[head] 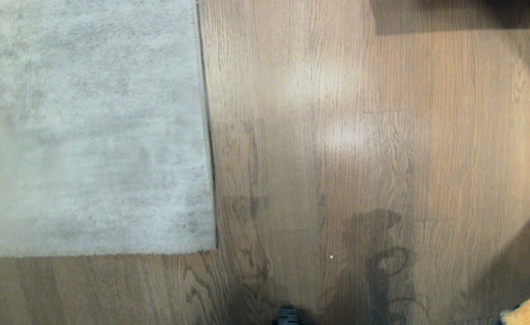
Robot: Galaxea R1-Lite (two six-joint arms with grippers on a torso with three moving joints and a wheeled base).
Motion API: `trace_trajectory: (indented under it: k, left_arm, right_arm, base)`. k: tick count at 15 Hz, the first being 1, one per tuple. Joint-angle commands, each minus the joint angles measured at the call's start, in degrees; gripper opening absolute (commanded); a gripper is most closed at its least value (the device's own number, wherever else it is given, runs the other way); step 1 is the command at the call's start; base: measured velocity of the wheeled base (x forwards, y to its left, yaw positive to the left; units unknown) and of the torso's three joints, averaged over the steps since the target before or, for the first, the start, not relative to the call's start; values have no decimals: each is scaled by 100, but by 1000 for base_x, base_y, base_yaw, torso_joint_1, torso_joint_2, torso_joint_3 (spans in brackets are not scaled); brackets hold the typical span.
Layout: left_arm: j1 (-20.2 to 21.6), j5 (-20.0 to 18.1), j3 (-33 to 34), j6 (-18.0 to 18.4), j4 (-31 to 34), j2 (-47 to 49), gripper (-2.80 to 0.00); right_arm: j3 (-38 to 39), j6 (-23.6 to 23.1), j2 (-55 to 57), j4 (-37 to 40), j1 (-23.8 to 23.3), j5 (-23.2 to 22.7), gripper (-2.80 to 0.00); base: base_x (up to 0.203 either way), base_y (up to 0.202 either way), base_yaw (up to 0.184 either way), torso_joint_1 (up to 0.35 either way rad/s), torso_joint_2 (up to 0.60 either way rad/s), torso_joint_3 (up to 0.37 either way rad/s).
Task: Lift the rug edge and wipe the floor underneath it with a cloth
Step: Lift up the carpet
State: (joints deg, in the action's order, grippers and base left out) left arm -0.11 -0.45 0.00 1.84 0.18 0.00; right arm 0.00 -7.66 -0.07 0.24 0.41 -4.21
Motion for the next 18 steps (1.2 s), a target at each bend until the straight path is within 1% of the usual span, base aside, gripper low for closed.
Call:
trace_trajectory:
  k: [1,18]
  left_arm:
    - [2,1,0,9,-1,0,-280]
    - [2,1,0,9,-1,0,-280]
  right_arm:
    - [0,-8,7,2,2,-1,-280]
    - [0,-8,7,2,2,-1,-280]
  base:
    - [0,0,0,0,0,0]
    - [0,0,0,0,0,0]
